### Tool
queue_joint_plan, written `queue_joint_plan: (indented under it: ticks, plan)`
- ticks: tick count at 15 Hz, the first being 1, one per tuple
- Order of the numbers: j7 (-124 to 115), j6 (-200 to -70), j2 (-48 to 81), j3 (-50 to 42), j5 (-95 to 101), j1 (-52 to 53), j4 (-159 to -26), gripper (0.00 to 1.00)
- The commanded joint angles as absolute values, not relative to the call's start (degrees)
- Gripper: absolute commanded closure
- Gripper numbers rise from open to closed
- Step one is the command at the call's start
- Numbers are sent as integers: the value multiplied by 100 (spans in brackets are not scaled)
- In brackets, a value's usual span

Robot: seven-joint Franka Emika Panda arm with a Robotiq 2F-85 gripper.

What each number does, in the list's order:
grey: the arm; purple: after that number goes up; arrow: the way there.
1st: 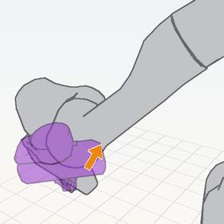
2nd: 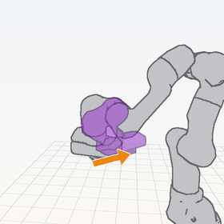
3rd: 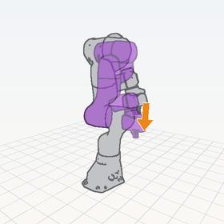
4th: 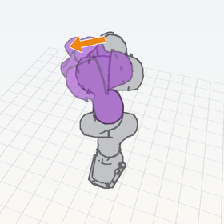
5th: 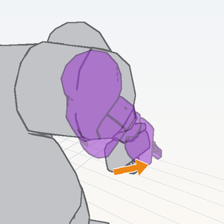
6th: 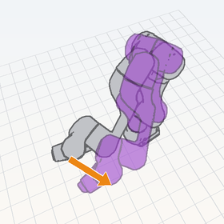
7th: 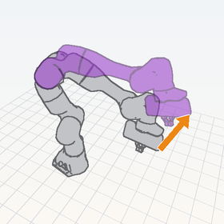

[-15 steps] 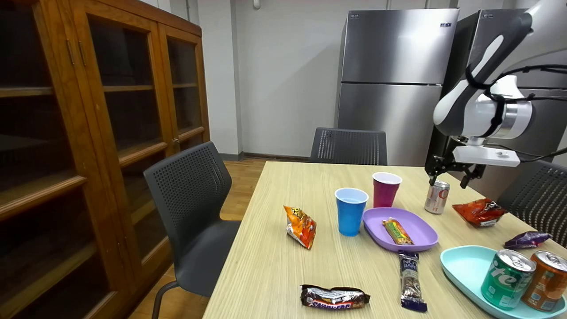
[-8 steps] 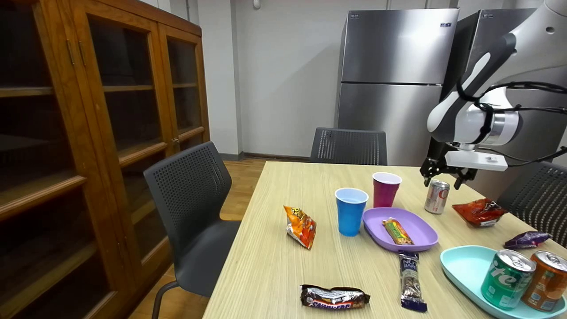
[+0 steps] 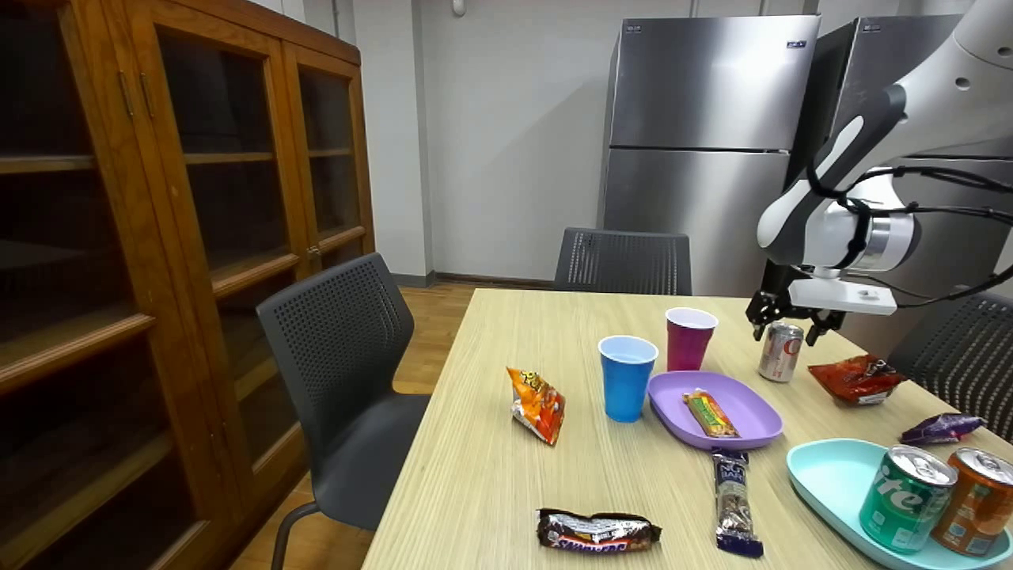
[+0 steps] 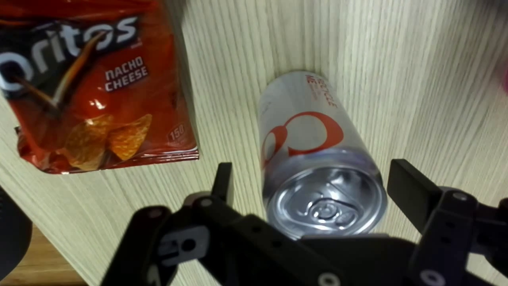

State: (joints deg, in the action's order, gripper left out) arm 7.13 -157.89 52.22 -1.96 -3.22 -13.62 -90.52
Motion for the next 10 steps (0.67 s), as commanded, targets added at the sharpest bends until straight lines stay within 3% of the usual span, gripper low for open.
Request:
queue_joint_plan:
  ticks: [1,3,4,5,8,10]
  plan:
    - [620,-15485,5350,-187,-340,-1375,-8722,0]
    - [642,-15461,5378,-186,-329,-1375,-8683,0]
    - [654,-15543,5376,-195,-316,-1367,-8704,25]
    - [671,-15534,5370,-184,-316,-1374,-8705,26]
    - [661,-15495,5372,-189,-318,-1373,-8694,51]
    - [671,-15493,5352,-189,-316,-1380,-8722,62]
